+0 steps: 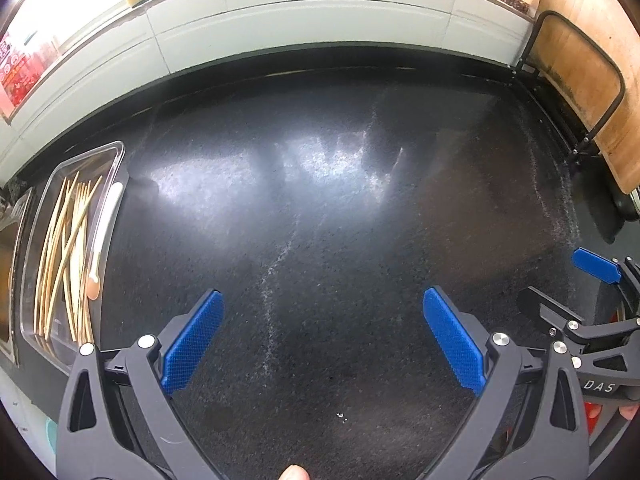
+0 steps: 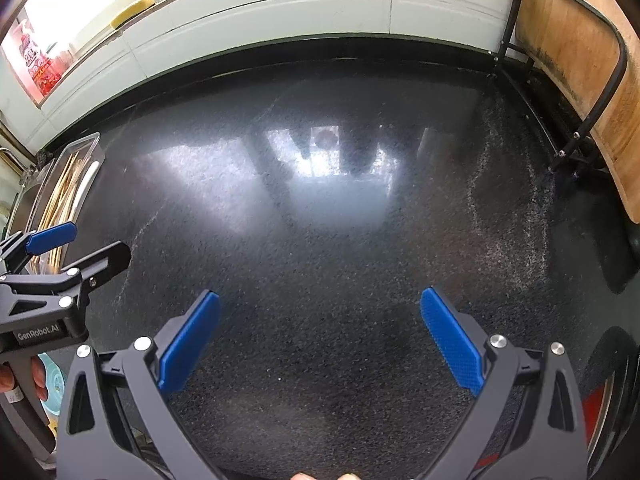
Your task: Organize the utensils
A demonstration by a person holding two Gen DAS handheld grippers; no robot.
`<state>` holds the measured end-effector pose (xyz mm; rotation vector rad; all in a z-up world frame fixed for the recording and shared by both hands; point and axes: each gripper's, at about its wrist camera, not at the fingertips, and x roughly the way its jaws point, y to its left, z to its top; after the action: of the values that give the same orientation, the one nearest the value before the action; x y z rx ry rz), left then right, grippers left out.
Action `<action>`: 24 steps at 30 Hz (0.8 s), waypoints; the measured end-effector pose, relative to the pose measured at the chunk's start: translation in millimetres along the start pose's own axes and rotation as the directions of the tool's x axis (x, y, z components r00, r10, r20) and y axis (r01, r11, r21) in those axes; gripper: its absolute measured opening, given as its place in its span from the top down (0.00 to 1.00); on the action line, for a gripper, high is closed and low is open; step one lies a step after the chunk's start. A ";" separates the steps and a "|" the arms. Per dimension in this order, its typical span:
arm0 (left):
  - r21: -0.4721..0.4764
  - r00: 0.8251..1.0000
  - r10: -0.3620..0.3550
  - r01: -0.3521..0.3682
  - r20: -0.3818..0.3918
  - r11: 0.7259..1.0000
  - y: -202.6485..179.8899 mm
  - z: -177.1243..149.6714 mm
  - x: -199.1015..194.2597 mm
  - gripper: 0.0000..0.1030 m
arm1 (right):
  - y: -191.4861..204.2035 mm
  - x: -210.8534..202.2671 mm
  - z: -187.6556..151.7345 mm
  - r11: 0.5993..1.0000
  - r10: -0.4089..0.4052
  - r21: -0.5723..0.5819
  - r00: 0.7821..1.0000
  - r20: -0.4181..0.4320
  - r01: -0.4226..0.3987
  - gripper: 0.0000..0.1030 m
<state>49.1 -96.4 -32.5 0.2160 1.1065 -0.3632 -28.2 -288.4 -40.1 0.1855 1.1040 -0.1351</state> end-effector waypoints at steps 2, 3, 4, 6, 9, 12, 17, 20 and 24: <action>-0.006 1.000 0.006 -0.006 -0.003 1.000 1.7 -0.4 0.8 0.06 | 1.8 0.5 -0.7 1.000 0.000 0.000 1.000 -0.002 0.000 0.06; -0.009 1.000 0.007 -0.007 -0.002 1.000 2.2 -0.2 0.8 0.06 | 2.2 0.8 -0.7 1.000 -0.001 0.002 1.000 -0.002 0.001 0.06; -0.012 1.000 0.006 -0.006 -0.001 1.000 2.8 0.0 0.7 0.06 | 2.3 1.0 -0.5 1.000 -0.001 0.002 1.000 -0.002 0.001 0.06; -0.017 1.000 0.004 -0.004 0.001 1.000 3.4 0.6 0.7 0.06 | 2.1 1.0 -0.4 1.000 -0.001 0.003 1.000 -0.003 0.001 0.06; -0.014 1.000 0.006 -0.006 -0.001 1.000 2.9 1.8 1.9 0.06 | 1.7 1.6 -0.2 1.000 -0.005 0.009 1.000 -0.004 0.005 0.06; -0.008 1.000 0.000 0.000 -0.007 1.000 1.2 3.3 4.0 0.06 | -1.3 1.1 -0.5 1.000 -0.007 0.013 1.000 -0.002 0.007 0.06; 0.008 1.000 -0.007 0.007 0.000 1.000 -5.2 7.7 4.9 0.06 | -8.4 -0.3 -1.0 0.999 -0.018 0.028 1.000 0.000 0.018 0.06; 0.017 1.000 -0.010 0.010 0.000 1.000 -8.3 8.5 5.5 0.06 | -9.9 -0.8 -2.2 0.999 -0.026 0.039 1.000 -0.001 0.026 0.06; 0.007 1.000 -0.019 0.019 -0.001 1.000 -7.2 8.6 4.6 0.06 | -8.8 0.8 -1.8 0.999 -0.023 0.041 1.000 -0.006 0.023 0.06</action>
<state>55.2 -106.8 -32.8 0.2122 1.1087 -0.3842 -31.2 -296.5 -42.3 0.2100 1.1094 -0.1779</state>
